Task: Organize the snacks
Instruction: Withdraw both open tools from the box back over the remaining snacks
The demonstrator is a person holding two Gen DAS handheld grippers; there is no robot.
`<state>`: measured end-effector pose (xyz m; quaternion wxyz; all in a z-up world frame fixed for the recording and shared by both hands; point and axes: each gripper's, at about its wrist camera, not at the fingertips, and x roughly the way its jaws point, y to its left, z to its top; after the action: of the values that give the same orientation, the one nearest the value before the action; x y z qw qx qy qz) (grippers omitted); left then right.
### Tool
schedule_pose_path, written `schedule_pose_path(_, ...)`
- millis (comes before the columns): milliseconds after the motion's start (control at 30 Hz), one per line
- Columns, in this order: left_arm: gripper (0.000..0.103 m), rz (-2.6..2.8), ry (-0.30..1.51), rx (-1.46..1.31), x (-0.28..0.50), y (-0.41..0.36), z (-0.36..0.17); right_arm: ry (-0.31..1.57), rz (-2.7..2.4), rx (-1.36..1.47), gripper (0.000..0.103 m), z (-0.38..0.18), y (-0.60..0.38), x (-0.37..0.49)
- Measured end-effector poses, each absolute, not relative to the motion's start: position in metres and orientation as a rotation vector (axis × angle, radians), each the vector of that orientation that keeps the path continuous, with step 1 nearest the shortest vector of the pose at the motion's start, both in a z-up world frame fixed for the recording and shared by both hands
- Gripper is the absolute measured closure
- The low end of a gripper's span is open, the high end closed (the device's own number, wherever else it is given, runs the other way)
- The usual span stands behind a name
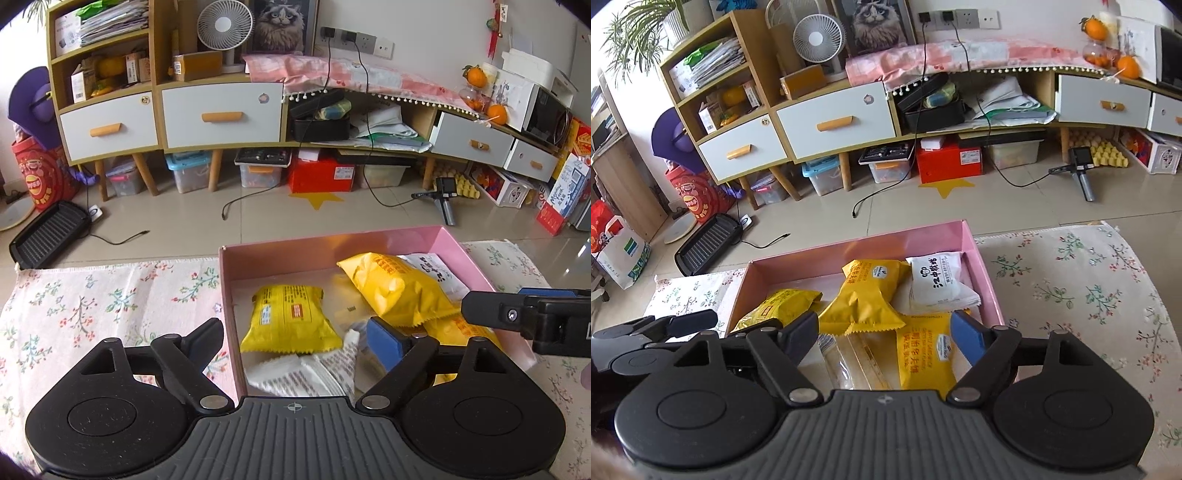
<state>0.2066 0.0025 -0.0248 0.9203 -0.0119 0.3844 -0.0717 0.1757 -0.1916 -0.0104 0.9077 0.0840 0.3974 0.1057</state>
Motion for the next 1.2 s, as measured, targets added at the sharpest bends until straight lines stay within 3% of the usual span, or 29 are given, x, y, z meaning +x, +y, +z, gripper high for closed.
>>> schedule_pose_path(633,0.006,-0.152,0.781,-0.054,0.138,0.014,0.003,0.807,0.208,0.150,0.010,0.011,-0.206,0.126)
schedule_pose_path(1200,0.003,-0.157,0.790,0.004,0.077,0.019,0.011,0.811,0.224,0.113,0.003,0.011,-0.210,0.078)
